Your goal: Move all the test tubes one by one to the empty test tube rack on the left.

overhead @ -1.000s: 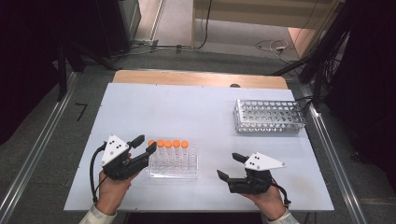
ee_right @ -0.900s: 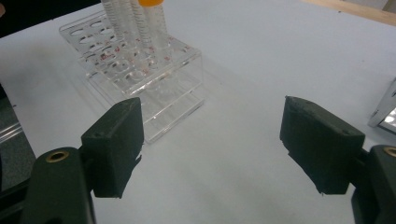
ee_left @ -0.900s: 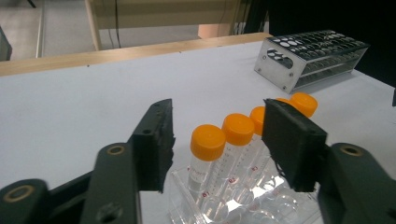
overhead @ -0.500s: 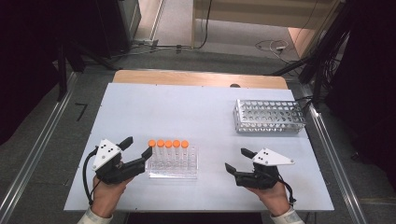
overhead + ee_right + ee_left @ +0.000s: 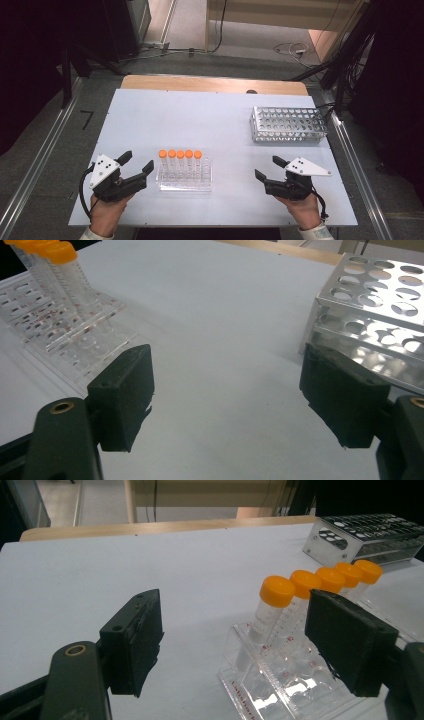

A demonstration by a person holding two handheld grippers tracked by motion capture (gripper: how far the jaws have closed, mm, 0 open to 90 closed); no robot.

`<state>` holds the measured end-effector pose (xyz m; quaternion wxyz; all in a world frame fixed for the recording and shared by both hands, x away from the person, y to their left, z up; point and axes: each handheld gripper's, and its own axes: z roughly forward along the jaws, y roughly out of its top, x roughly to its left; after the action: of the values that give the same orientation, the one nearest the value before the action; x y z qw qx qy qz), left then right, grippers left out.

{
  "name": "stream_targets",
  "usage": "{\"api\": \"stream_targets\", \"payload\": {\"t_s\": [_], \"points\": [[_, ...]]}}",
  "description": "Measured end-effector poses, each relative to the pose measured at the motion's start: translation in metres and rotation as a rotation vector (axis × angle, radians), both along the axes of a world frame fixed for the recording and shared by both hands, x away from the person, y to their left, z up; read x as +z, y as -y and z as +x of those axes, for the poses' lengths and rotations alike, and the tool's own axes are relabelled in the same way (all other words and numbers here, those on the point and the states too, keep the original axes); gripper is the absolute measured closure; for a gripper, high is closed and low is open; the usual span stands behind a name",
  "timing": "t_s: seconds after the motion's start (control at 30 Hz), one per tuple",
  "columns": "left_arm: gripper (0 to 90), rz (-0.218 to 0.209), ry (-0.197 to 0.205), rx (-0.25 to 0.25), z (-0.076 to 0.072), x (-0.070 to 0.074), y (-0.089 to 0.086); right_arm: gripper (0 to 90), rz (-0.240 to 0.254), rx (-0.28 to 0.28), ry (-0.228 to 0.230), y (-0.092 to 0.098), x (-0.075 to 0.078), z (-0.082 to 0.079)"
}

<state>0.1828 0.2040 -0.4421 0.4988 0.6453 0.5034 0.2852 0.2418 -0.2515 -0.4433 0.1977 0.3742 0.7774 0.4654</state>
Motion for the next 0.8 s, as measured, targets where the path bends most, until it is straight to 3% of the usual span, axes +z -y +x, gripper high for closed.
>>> {"api": "stream_targets", "payload": {"t_s": [0.8], "points": [[19.4,-0.009,-0.028,0.079,-0.001,-0.012,-0.026,20.5,0.014,-0.144,0.018,0.048,-0.001,-0.003]]}}
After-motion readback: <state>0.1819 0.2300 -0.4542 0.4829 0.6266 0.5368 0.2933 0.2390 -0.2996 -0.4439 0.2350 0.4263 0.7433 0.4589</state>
